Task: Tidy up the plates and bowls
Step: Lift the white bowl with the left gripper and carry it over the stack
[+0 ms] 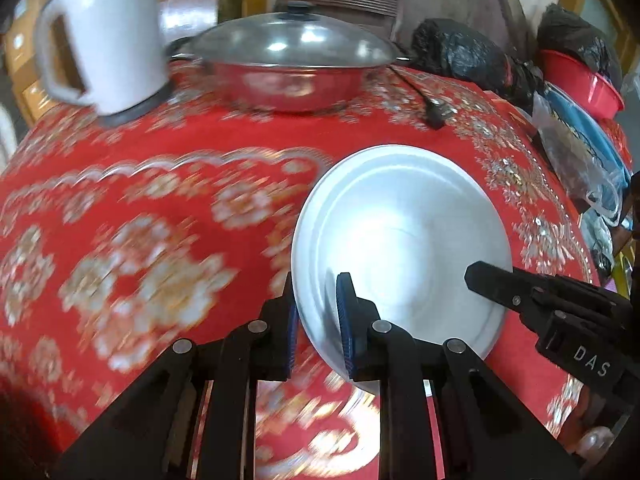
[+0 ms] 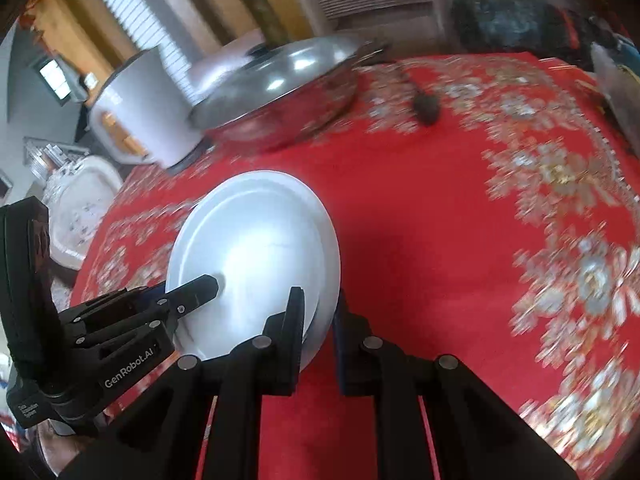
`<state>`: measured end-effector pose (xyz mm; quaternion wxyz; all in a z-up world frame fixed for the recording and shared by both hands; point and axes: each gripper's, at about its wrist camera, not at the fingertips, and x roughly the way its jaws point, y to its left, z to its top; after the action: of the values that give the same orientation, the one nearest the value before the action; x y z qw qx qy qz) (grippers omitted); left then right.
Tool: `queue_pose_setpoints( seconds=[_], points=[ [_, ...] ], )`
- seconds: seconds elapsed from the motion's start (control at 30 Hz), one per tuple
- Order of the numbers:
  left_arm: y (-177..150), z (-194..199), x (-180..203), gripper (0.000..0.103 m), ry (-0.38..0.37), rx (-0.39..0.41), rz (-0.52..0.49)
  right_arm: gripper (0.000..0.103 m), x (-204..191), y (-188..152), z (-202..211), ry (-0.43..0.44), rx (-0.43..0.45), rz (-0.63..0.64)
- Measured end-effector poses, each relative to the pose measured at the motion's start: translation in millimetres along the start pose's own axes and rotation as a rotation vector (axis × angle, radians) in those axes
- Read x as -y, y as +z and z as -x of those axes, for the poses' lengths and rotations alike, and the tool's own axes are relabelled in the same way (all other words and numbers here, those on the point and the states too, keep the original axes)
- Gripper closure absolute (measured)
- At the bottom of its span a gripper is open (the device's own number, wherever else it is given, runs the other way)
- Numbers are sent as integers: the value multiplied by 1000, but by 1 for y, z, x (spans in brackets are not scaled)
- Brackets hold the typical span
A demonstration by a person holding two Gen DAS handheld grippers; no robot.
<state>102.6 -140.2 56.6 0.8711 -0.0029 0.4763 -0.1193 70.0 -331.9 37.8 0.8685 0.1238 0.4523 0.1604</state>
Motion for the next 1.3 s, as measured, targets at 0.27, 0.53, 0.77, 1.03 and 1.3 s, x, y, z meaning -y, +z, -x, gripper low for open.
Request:
queue_pose_setpoints(
  seconds=[0.27, 0.53, 0.77, 1.03, 1.3],
  points=[
    [-49, 44, -52, 86, 63, 41, 61, 90, -64, -39, -8, 69, -52, 77],
    [-90, 77, -100, 86, 111, 63, 123, 88, -118, -65, -25, 115, -109, 143],
    [-109, 106, -133, 86, 126, 94, 174, 87, -164, -76, -28, 134, -128, 213],
    [-121, 135, -162, 86, 140, 126, 212, 87, -207, -74, -25, 135, -109, 290],
    [-127, 161, -187, 86, 170, 170, 248, 87, -244, -72, -31, 154, -104, 356]
  ],
)
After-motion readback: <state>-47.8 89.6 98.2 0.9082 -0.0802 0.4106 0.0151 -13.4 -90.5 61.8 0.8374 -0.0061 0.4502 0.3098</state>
